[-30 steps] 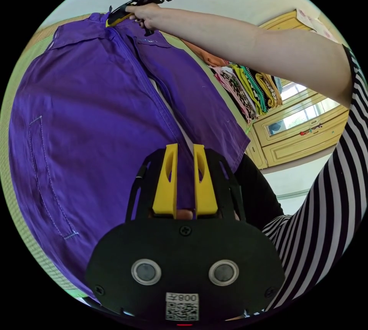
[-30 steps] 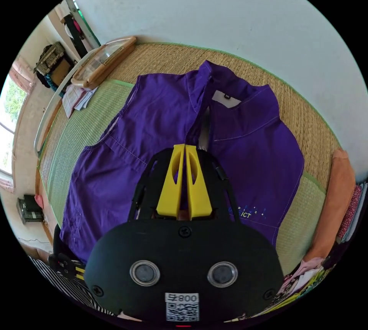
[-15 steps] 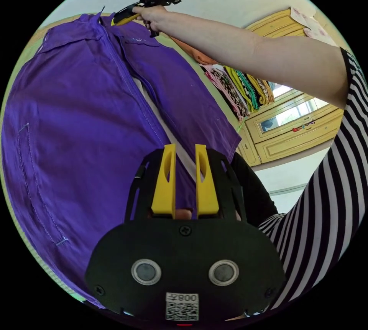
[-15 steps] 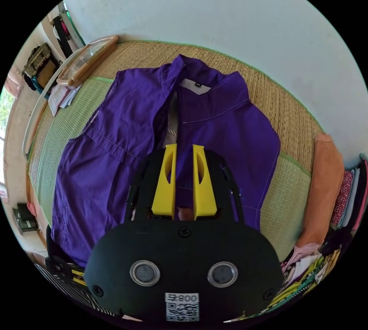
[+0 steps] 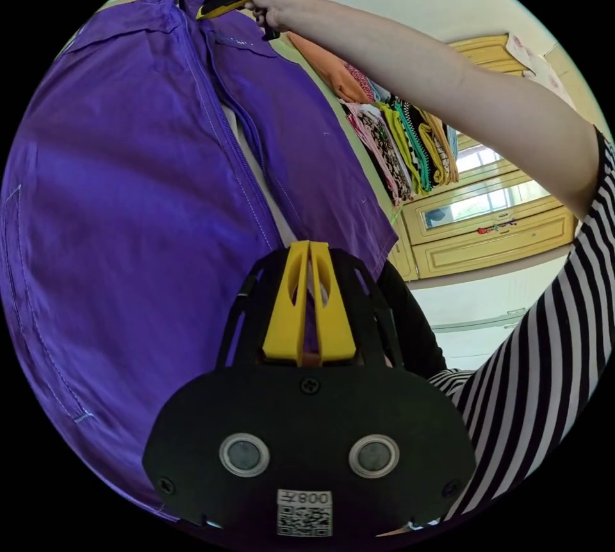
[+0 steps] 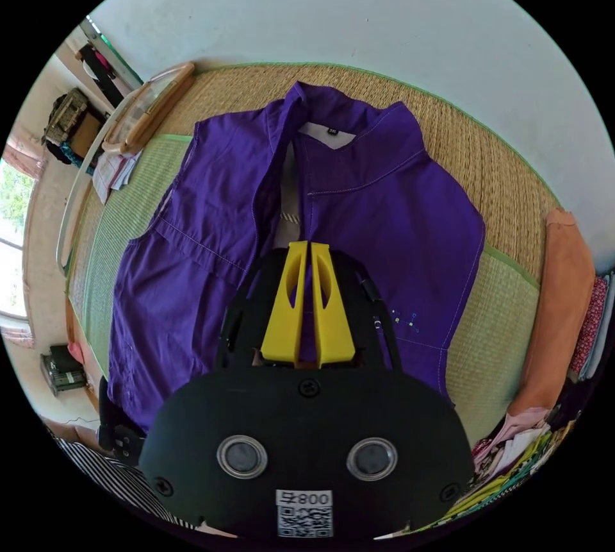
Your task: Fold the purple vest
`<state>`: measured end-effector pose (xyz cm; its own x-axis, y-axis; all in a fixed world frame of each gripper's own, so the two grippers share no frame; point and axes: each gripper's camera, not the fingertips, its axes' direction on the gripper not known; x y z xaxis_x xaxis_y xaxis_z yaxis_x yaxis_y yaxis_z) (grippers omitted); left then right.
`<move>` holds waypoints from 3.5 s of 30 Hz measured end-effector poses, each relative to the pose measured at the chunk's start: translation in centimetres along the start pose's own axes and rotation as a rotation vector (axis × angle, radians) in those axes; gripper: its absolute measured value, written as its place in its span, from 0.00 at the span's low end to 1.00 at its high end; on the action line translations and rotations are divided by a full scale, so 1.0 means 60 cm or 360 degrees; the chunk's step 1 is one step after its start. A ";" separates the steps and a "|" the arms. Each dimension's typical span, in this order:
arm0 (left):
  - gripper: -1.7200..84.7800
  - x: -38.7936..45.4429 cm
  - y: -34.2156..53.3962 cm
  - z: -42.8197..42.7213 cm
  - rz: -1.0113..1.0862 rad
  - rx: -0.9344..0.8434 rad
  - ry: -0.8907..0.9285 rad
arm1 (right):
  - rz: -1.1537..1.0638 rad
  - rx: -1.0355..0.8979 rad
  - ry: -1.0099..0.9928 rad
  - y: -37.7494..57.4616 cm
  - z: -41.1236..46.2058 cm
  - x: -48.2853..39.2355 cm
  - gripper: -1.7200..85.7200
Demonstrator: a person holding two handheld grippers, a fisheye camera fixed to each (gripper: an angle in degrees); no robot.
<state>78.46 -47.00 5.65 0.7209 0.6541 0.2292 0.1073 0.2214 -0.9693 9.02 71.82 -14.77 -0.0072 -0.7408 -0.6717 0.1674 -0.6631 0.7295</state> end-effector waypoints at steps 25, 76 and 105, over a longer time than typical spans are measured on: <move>0.05 -0.089 -0.011 0.112 -0.0105 -0.0152 0.0041 | 0.0191 0.0212 -0.0470 0.120 0.086 0.146 0.02; 0.04 -0.465 0.017 0.018 -0.0378 0.0237 0.0265 | 0.0278 0.0505 -0.0607 0.201 0.262 0.135 0.04; 0.03 -0.570 -0.798 0.025 0.0159 0.0311 -0.1026 | 0.0520 0.0443 -0.0359 0.350 0.299 0.277 0.02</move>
<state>47.68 -78.89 44.34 0.1620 0.9652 0.2054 -0.1083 0.2243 -0.9685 -5.28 43.66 -8.33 -0.2172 -0.8994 -0.3793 -0.0736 -0.3723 0.9252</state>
